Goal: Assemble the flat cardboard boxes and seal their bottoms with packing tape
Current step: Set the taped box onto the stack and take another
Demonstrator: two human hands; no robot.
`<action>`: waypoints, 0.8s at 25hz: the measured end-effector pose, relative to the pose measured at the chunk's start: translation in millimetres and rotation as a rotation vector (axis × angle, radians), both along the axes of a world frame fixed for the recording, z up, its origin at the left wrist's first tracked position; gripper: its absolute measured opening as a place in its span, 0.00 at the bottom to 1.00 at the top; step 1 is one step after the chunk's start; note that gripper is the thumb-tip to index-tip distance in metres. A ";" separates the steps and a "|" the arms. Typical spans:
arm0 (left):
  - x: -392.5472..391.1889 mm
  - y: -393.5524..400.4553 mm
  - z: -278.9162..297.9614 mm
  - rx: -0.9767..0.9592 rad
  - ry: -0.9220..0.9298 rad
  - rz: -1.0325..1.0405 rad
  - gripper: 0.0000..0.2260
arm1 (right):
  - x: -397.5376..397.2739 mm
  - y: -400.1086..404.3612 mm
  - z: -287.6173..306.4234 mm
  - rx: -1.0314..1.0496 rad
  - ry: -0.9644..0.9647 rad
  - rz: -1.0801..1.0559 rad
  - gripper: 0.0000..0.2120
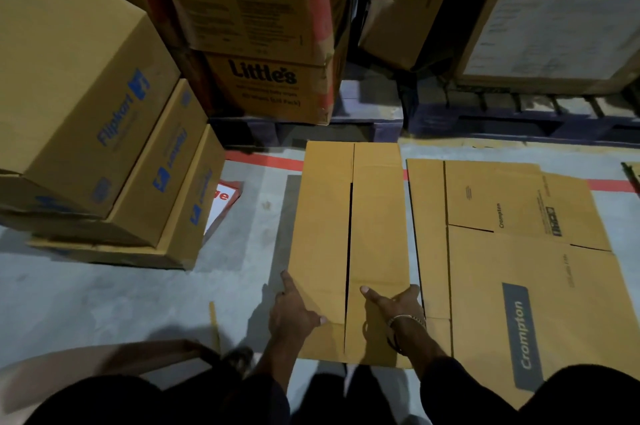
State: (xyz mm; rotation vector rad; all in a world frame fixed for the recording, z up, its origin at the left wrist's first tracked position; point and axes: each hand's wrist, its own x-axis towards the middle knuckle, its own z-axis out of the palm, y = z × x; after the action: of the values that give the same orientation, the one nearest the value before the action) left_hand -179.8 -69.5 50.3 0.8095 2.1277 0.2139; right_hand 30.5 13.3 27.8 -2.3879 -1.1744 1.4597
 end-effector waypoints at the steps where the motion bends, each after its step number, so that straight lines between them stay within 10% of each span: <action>1: -7.9 0.3 -1.6 0.048 -0.060 0.031 0.62 | -0.7 -0.4 2.8 0.002 -0.007 0.002 0.52; 7: -34.6 -13.4 -23.9 0.203 -0.339 0.236 0.38 | -1.4 1.2 10.5 0.007 -0.019 -0.014 0.49; 20: -22.9 17.5 -16.6 0.173 -0.432 0.380 0.32 | -0.2 6.4 31.8 0.024 0.107 -0.112 0.55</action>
State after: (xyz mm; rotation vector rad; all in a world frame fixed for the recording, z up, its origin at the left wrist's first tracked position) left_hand -202.7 -51.9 33.7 0.3970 1.8445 0.7146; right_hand 30.4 19.7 59.6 -2.2878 -1.0112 1.5084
